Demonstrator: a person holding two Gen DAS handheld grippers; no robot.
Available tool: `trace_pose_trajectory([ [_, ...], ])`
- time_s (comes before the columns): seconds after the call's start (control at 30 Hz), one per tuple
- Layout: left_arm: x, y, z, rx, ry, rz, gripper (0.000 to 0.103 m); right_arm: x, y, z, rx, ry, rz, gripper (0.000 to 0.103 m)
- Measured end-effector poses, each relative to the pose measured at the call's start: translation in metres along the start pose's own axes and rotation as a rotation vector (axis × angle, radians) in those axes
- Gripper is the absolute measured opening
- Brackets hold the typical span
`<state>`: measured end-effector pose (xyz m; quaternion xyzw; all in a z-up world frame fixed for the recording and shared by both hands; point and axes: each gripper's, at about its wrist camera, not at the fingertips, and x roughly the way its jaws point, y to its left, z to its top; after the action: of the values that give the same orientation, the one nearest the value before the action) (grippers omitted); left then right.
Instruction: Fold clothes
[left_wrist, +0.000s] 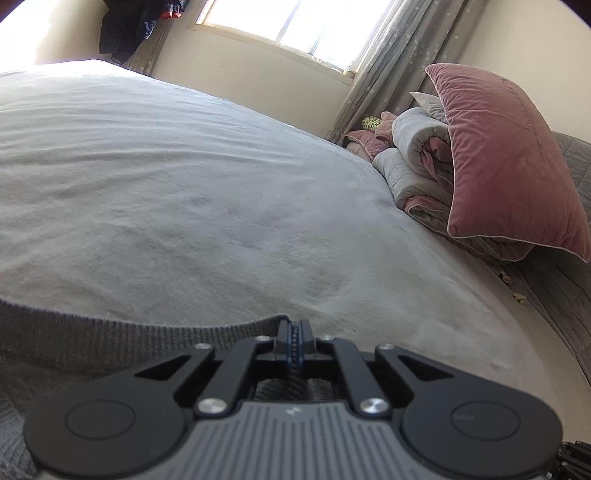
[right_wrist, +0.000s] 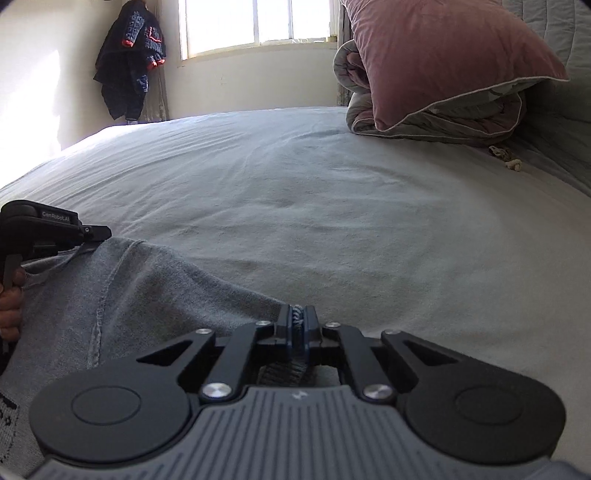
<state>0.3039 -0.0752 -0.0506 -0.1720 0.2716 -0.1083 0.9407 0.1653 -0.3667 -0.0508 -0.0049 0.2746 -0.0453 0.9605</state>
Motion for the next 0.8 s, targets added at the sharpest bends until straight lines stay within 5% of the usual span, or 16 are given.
trace_pose_trajectory([
  [0.1,0.005,-0.005,0.0,0.038,0.009,0.033,0.004,-0.003,0.005,0.001,-0.06,-0.039,-0.107,0.005],
  [0.33,0.011,0.003,0.001,-0.006,0.053,0.016,0.01,0.015,0.001,-0.005,-0.066,0.021,-0.109,0.006],
  [0.37,0.009,0.002,0.002,-0.01,0.052,0.008,0.017,0.014,0.0,-0.005,-0.059,0.02,-0.104,0.007],
  [0.47,0.0,-0.001,0.007,-0.031,0.042,-0.027,0.066,0.01,-0.002,-0.003,-0.041,0.019,-0.084,0.008],
  [0.5,-0.004,-0.003,0.008,-0.033,0.034,-0.034,0.071,0.009,-0.002,-0.002,-0.035,0.019,-0.07,0.01],
  [0.6,-0.014,-0.01,0.013,-0.019,0.015,-0.053,0.071,0.005,-0.006,0.002,-0.01,0.028,-0.034,0.022],
  [0.67,-0.016,-0.015,0.014,-0.004,0.026,-0.082,0.071,0.001,-0.015,0.005,0.029,0.032,0.003,0.043],
  [0.8,-0.004,-0.024,0.002,0.062,0.094,-0.131,0.073,-0.009,-0.037,0.009,0.136,0.024,0.098,0.048],
])
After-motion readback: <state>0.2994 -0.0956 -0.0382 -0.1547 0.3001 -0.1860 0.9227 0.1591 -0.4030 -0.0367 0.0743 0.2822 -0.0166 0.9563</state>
